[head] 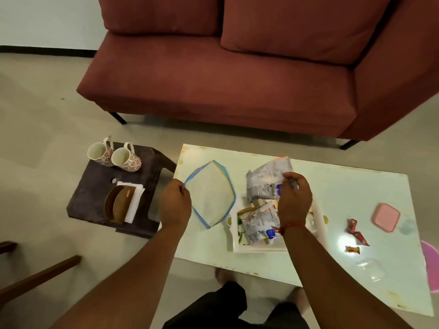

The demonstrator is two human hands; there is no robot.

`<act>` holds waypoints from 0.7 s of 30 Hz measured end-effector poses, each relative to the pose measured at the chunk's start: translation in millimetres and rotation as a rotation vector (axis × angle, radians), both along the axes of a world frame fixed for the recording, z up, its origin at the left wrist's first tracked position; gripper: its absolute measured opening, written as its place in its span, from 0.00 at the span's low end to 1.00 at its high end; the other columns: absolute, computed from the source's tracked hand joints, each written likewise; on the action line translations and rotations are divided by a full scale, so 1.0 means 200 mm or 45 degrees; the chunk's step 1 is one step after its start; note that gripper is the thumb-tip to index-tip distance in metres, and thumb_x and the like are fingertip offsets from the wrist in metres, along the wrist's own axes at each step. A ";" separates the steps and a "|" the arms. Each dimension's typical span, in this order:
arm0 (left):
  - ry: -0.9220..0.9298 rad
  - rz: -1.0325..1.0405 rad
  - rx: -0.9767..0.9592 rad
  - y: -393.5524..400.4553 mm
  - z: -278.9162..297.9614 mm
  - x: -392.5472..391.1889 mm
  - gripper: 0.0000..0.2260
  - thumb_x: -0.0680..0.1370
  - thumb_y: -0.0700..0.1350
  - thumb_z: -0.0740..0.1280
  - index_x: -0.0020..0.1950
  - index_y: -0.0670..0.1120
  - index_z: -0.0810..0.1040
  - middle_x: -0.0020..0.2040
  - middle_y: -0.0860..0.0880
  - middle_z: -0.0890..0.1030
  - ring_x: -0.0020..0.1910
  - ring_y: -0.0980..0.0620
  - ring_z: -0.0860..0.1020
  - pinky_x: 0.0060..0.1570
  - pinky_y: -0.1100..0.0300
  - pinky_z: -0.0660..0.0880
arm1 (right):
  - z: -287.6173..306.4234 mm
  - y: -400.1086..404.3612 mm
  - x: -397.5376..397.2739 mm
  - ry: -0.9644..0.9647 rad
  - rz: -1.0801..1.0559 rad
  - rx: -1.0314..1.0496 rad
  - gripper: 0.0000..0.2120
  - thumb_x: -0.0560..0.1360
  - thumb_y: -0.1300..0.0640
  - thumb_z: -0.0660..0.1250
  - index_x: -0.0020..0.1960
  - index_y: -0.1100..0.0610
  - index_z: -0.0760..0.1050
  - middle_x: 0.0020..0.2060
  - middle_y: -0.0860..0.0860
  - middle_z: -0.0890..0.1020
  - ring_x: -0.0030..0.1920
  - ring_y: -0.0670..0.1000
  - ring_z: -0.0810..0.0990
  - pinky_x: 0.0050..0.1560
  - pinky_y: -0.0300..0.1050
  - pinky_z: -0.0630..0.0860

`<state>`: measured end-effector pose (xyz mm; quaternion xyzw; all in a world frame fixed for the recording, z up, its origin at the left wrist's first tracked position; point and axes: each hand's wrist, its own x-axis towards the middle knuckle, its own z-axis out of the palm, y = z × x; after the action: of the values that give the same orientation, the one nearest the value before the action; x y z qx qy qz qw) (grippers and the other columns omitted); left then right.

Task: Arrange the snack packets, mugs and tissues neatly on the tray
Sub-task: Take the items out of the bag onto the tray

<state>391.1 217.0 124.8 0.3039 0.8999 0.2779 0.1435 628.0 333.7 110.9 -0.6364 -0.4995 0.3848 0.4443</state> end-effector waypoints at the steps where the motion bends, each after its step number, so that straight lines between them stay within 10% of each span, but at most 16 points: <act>1: 0.002 0.020 -0.015 -0.02 -0.02 -0.03 0.08 0.81 0.42 0.61 0.43 0.43 0.73 0.40 0.44 0.79 0.38 0.47 0.76 0.36 0.53 0.74 | -0.06 0.00 -0.01 0.016 -0.088 -0.085 0.10 0.75 0.65 0.62 0.48 0.54 0.79 0.49 0.51 0.82 0.53 0.52 0.80 0.57 0.45 0.76; 12: 0.069 0.007 -0.065 -0.12 -0.12 -0.14 0.06 0.81 0.45 0.62 0.44 0.46 0.72 0.42 0.46 0.79 0.38 0.52 0.73 0.31 0.67 0.64 | -0.59 -0.03 -0.04 -0.200 0.028 -0.776 0.16 0.75 0.69 0.57 0.53 0.56 0.79 0.54 0.56 0.83 0.46 0.54 0.79 0.41 0.40 0.73; 21: 0.041 -0.167 -0.077 -0.01 -0.05 0.10 0.05 0.81 0.42 0.62 0.46 0.43 0.75 0.40 0.48 0.77 0.39 0.50 0.75 0.37 0.61 0.69 | -0.49 -0.08 0.14 -0.234 0.202 -0.952 0.12 0.75 0.64 0.62 0.56 0.59 0.78 0.55 0.59 0.82 0.54 0.60 0.79 0.51 0.46 0.73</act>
<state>410.6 214.5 115.0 0.3622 0.8883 0.2357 0.1558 655.9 316.8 11.9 -0.7455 -0.4103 0.5148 0.1042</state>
